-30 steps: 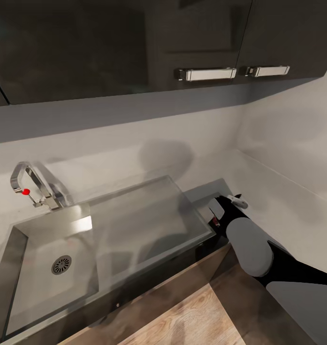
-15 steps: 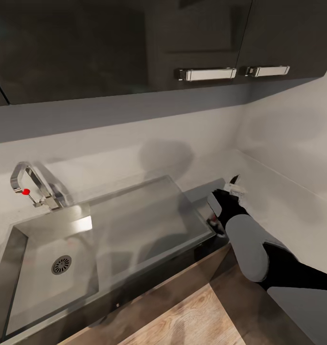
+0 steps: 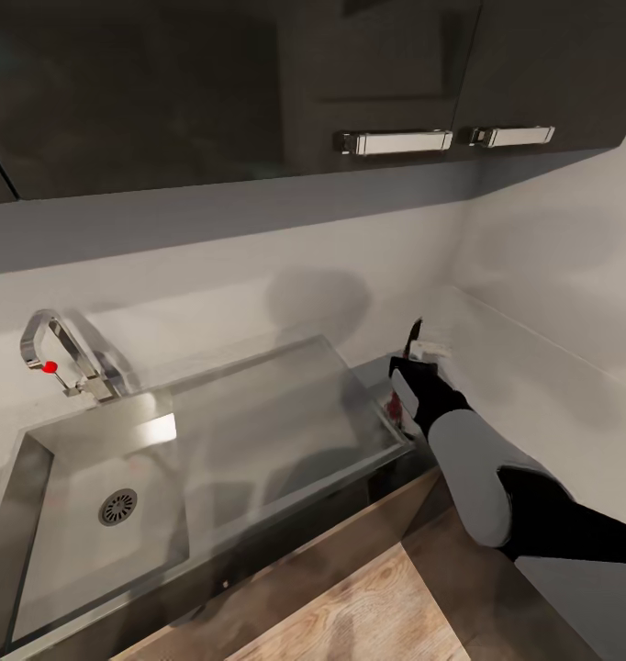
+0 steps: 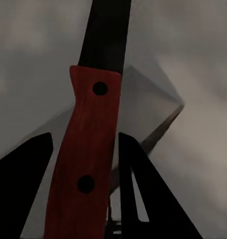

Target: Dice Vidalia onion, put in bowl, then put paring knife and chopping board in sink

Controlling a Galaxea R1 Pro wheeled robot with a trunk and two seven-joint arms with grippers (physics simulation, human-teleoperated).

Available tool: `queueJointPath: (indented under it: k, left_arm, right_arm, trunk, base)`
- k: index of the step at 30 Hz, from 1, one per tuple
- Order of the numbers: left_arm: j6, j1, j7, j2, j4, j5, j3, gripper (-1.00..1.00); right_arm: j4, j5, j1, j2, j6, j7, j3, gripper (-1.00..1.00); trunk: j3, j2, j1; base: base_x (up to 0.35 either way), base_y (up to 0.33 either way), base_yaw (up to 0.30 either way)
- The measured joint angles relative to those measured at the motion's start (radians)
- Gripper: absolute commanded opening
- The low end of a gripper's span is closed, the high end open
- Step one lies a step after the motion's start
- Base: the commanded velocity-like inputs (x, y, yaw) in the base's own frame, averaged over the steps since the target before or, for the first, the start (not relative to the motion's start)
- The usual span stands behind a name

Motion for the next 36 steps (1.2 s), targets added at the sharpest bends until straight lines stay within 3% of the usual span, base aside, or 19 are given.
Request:
queueJointPath:
  k: [2,5,11,16,19,20,23,29,36]
  left_arm:
    - [-0.012,0.0,0.0,0.002,0.0,0.005,0.003,1.0]
    - [-0.016,0.0,0.0,0.003,0.001,0.01,0.004,1.0]
    - [-0.026,0.0,0.0,0.003,0.001,0.017,0.005,1.0]
    - [-0.074,0.0,0.0,0.003,0.001,0.027,0.005,1.0]
    - [-0.082,0.0,0.0,0.003,0.001,0.028,0.005,1.0]
    - [-0.088,0.0,0.0,0.003,0.001,0.029,0.005,1.0]
    - [-0.117,0.0,0.0,0.003,0.001,0.029,0.006,1.0]
    - [-0.125,0.0,0.0,0.003,0.001,0.04,0.006,1.0]
    - [-0.126,0.0,0.0,0.003,0.001,0.055,0.006,1.0]
  right_arm:
    - [-0.017,0.0,0.0,0.004,0.015,0.005,0.04,-1.0]
    - [-0.07,-0.001,0.0,0.008,0.064,0.015,0.07,-1.0]
    - [-0.132,-0.002,0.0,0.01,0.12,0.082,0.084,-1.0]
    - [-0.144,-0.002,0.0,0.011,0.17,0.135,0.095,-1.0]
    - [-0.145,-0.001,0.0,0.011,0.18,0.205,0.152,-1.0]
    - [-0.145,-0.003,0.0,0.012,0.181,0.255,0.198,-1.0]
    - [-0.146,-0.002,0.0,0.013,0.183,0.345,0.262,-1.0]
    - [-0.145,-0.001,0.001,0.009,0.186,0.415,0.28,-1.0]
    - [-0.145,-0.001,0.0,0.011,0.186,0.43,0.283,-1.0]
  trunk:
    - [0.0,0.0,0.0]
    - [0.0,0.0,0.0]
    - [0.0,0.0,0.0]
    - [0.0,0.0,0.0]
    - [0.0,0.0,0.0]
    - [0.0,0.0,0.0]
    - [0.0,0.0,0.0]
    - [0.0,0.0,0.0]
    - [0.0,0.0,0.0]
  base:
    - [-0.23,0.0,0.0]
    - [-0.301,0.0,0.0]
    - [-0.332,0.0,0.0]
    - [-0.338,0.0,0.0]
    - [-0.338,0.0,0.0]
    - [-0.338,0.0,0.0]
    - [-0.333,0.021,0.0]
    - [-0.296,0.141,0.0]
    - [-0.267,0.185,0.0]
